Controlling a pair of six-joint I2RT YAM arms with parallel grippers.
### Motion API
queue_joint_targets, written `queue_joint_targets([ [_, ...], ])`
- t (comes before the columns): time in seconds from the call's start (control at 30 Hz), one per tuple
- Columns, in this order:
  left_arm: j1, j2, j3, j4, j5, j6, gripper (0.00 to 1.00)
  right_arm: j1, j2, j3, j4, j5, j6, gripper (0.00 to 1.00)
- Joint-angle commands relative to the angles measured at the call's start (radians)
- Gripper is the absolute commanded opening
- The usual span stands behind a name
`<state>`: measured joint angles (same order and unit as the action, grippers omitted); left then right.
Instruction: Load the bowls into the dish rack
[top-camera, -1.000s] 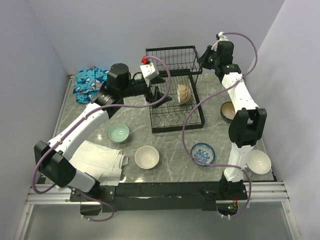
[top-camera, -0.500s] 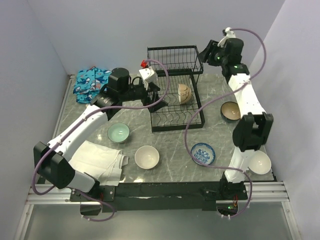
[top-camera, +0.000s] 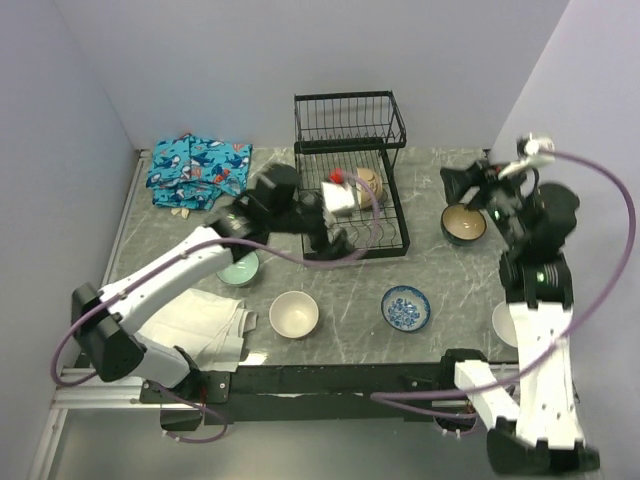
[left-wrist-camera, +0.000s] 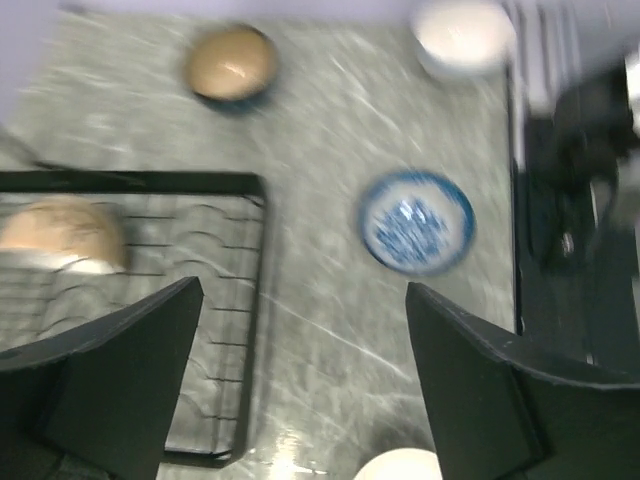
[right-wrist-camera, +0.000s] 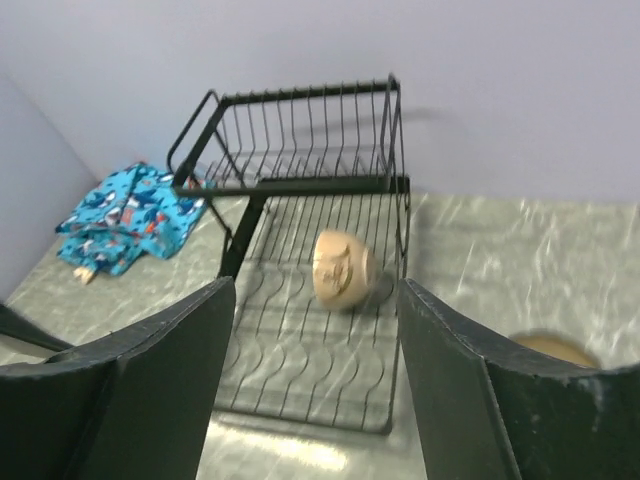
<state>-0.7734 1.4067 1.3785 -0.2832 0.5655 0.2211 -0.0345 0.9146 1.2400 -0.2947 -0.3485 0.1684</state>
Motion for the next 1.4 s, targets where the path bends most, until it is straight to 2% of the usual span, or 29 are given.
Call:
queue_joint_targets([
  [0.0,-0.13,0.098,0.034,-0.161,-0.01,0.24,0.86,-0.027,-0.153,-0.053,-0.017,-0.061,0.056,0.75],
  [0.17,-0.242,0.185,0.018,-0.198,0.011,0.403,0.82,-0.028,-0.235,-0.014,-0.017,-0.106,0.083,0.77],
  [0.3,-0.299,0.245,0.028,-0.194,0.01,0.42,0.79,-0.031,-0.2,0.029,-0.098,0.0,0.172,0.76],
  [0.37,-0.351,0.276,0.024,-0.165,-0.029,0.426,0.78,-0.036,-0.21,0.009,-0.077,-0.013,0.158,0.76],
  [0.53,-0.409,0.35,0.059,-0.116,-0.019,0.365,0.72,-0.038,-0.192,0.038,-0.112,0.005,0.102,0.76],
  [1.0,-0.466,0.509,0.128,-0.071,-0.096,0.343,0.54,-0.038,-0.215,0.055,-0.144,0.029,0.08,0.75],
  [1.27,-0.469,0.583,0.166,-0.071,-0.111,0.33,0.48,-0.038,-0.217,0.065,-0.147,0.057,0.082,0.74],
  [1.37,-0.474,0.601,0.186,-0.083,-0.118,0.333,0.49,-0.039,-0.218,0.062,-0.143,0.052,0.088,0.74],
])
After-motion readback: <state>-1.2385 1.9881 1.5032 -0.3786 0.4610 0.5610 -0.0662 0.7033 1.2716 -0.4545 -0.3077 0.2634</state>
